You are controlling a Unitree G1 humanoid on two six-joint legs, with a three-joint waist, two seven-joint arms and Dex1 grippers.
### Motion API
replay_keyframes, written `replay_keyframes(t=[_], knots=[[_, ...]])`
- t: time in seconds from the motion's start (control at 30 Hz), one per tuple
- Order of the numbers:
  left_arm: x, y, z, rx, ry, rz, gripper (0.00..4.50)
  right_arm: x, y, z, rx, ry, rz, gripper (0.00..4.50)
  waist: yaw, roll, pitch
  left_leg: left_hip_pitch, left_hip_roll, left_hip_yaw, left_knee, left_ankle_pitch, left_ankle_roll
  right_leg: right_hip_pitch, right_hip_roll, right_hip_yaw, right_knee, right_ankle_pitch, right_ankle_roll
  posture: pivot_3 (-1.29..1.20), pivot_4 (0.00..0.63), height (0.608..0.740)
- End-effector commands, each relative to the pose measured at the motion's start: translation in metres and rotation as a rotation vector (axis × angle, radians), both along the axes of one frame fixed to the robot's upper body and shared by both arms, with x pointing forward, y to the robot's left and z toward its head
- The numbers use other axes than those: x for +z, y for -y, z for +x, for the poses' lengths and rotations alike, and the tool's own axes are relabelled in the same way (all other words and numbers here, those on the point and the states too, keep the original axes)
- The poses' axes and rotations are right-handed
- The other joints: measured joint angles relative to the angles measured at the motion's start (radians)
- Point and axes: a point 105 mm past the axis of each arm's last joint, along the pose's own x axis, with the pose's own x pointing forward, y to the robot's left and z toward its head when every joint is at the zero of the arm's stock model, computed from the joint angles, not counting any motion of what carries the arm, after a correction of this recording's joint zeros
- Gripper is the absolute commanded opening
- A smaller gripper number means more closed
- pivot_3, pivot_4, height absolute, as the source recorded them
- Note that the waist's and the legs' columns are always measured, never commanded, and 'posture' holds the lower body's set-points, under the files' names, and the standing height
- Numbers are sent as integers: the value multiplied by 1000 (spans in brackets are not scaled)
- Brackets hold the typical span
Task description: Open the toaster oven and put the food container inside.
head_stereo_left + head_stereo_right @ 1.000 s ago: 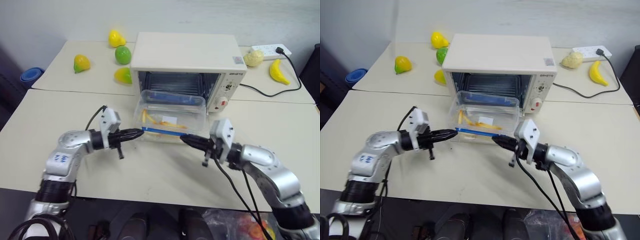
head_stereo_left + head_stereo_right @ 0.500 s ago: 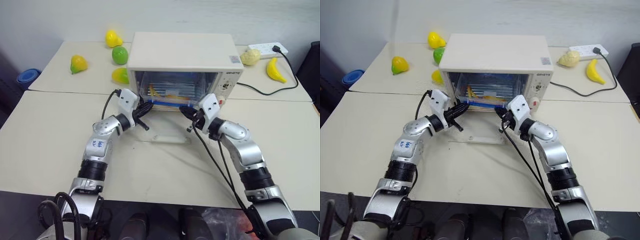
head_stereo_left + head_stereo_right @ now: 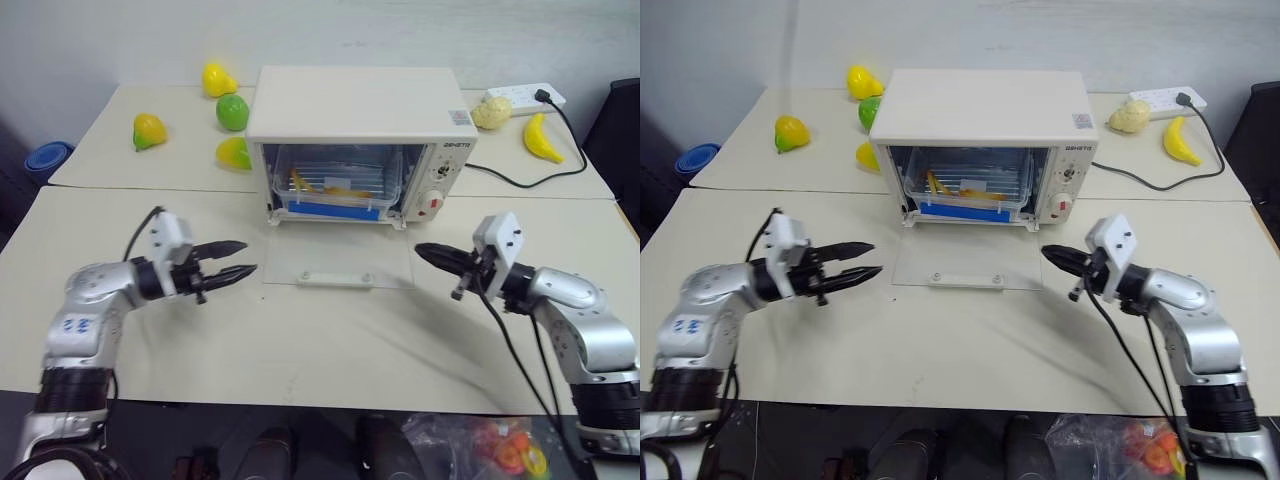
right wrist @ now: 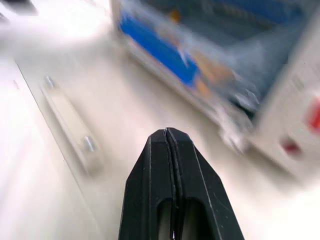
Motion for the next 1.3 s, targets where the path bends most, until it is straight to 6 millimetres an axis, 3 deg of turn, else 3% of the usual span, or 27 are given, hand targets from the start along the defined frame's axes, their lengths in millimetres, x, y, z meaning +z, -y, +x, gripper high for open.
replay_keyframes(t=[0.03,0.13,0.2,0.3,0.43,0.53,0.6,0.67,0.77,0.93,1.2,1.3], knots=[[4,-17,-20,-68,-41,15,3498,-23,14,6,13,-47,-56,0,0,0,0,0,0,0,0,0,0,0,0,0,0,0,0,0,150,740],[4,-21,-23,-68,-41,20,4396,-35,9,12,55,-110,-36,0,-1,1,0,0,0,1,-1,0,0,-1,0,1,0,0,0,0,150,740],[10,-17,-22,-66,-9,-23,4456,-38,-4,12,130,-122,-22,0,-1,1,1,0,0,1,-1,0,0,-1,0,1,0,0,0,0,150,740],[15,-12,-21,-38,21,-76,4456,-25,-25,18,188,-89,87,0,-5,1,1,-1,1,1,0,0,0,-1,0,1,0,0,0,0,150,740],[16,-16,-23,16,43,-111,4456,16,-35,26,196,32,334,0,-13,1,1,-1,2,1,-1,0,0,-2,0,1,0,0,0,0,150,740],[15,-22,-21,65,70,-96,4456,73,-23,38,134,122,689,0,-13,2,1,-1,2,1,0,0,-1,-2,0,1,0,0,0,0,150,740],[15,-24,-20,86,80,-99,4456,93,-18,39,128,168,749,0,-11,3,1,-1,2,1,0,0,-1,-2,0,1,1,0,0,0,150,740],[14,-25,-19,100,85,-89,4456,100,-18,38,130,190,735,0,-7,3,1,-1,2,0,0,0,-1,-2,0,0,1,0,0,0,150,740],[5,-28,-19,118,87,-32,4490,88,-25,24,170,228,496,184,0,3,1,-2,1,-2,-1,-1,-1,-2,-1,-1,-2,0,0,0,150,740],[-13,-35,-24,139,69,68,4500,43,-25,-18,319,221,125,1578,12,2,1,-2,0,2,-1,-2,2,-2,-1,0,-3,0,0,0,150,740],[-45,-45,-45,100,12,192,4500,-1,-9,-66,402,154,23,4319,12,3,1,0,1,4,0,-2,2,-1,0,2,-2,1,2,0,150,740],[-46,-44,-49,100,14,200,4500,-10,-6,-73,393,163,5,4482,13,3,1,0,1,4,-1,-2,3,0,-1,2,-3,1,2,0,150,740]])
